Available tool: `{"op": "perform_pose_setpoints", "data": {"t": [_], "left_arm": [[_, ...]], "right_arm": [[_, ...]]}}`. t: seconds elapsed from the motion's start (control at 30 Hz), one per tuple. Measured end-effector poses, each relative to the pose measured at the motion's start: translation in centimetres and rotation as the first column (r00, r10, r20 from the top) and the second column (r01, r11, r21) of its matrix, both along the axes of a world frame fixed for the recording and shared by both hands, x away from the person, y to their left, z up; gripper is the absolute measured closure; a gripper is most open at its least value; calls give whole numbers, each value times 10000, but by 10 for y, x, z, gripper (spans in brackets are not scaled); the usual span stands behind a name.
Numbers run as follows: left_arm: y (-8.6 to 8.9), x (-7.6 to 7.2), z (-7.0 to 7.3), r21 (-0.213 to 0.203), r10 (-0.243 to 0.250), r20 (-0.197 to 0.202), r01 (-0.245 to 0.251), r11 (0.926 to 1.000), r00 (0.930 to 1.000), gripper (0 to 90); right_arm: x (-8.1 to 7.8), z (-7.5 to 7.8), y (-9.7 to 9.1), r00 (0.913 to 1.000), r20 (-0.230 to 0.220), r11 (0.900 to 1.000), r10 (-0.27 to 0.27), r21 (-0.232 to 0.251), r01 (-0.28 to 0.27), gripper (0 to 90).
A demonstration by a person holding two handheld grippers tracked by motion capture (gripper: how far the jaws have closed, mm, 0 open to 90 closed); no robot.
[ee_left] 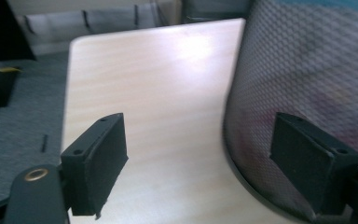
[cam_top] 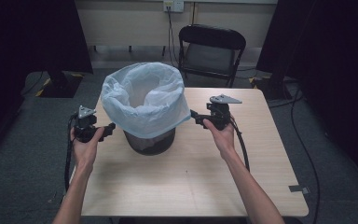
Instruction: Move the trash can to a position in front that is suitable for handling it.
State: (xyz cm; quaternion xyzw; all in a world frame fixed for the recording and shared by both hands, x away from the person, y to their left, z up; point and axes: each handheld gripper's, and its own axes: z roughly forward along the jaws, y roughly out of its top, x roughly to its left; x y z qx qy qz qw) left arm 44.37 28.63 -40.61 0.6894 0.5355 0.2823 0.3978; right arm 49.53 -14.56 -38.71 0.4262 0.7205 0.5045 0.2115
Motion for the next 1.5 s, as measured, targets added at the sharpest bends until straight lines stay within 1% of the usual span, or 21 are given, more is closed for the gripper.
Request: {"op": "perform_pose_setpoints", "data": {"t": [0.03,0.1,0.17,0.23,0.3,0.37,0.47,0.5,0.53,0.57,0.6,0.7,0.77,0.87,1.0,1.07,1.13,1.27,1.37,1.43,1.5], "left_arm": [[1,3,-1,-183,229,240,-225,9996,9995,189],[5,12,-4,-788,465,306,-439,9959,9985,198],[9,22,-3,-775,584,-84,-589,9953,9983,203],[10,28,-3,-629,815,163,-803,9948,9965,205],[10,34,-4,-587,675,53,-671,9960,9977,205],[9,40,-4,-602,515,184,-503,9969,9985,188],[5,44,-4,-1118,327,672,-251,9934,9972,188],[3,44,-5,-1295,165,687,-75,9916,9975,188],[1,45,-6,-1286,-45,531,113,9916,9986,188],[-1,45,-7,-1176,-157,491,214,9928,9987,254],[-4,45,-7,-985,-210,515,260,9948,9985,290],[-7,42,-5,-1081,-319,492,371,9934,9983,375],[-10,38,-2,-892,-586,393,620,9941,9975,427],[-12,35,-2,-1019,-886,252,907,9906,9958,451],[-21,26,0,-755,-1230,251,1246,9893,9921,460],[-26,21,-2,-1099,-1344,309,1370,9845,9904,467],[-30,15,-2,-1193,-1594,250,1613,9797,9869,477],[-35,9,-2,-1233,-1661,234,1677,9781,9858,488],[-38,0,-6,-1544,-1708,403,1751,9724,9845,487],[-40,-5,-8,-1541,-1810,552,1875,9701,9819,486],[-42,-9,-9,-1761,-1879,588,1955,9648,9804,487]], "right_arm": [[4,0,3,10000,-65,9999,4,111,-3,196],[12,0,13,9997,-145,9998,-174,-10,174,196],[20,1,24,9989,-31,9989,-472,16,472,196],[28,1,33,9983,29,9983,-583,22,583,195],[32,1,41,9974,139,9973,-706,-174,708,187],[36,0,48,9969,144,9967,-776,-227,779,186],[39,0,51,9942,192,9942,-1056,-179,1060,196],[40,0,51,9937,187,9938,-1104,-102,1106,197],[39,0,51,9937,122,9938,-1112,-48,1113,205],[39,0,51,9936,89,9936,-1130,10,1129,231],[38,0,51,9940,110,9941,-1087,63,1086,253],[33,1,52,9959,238,9961,-874,104,872,358],[30,2,50,9974,333,9980,-639,3,639,368],[29,2,45,9988,217,9990,-436,34,435,376],[23,2,34,9998,110,9997,-187,131,185,401],[20,3,27,10000,-45,9997,-75,221,76,408],[15,4,19,9998,-210,9997,21,250,-16,421],[8,4,12,9995,-246,9996,189,234,-183,436],[0,4,6,9991,-262,9990,338,315,-329,453],[-5,4,1,9980,-383,9979,506,418,-490,448],[-10,4,-3,9971,-421,9971,633,448,-614,450]]}}
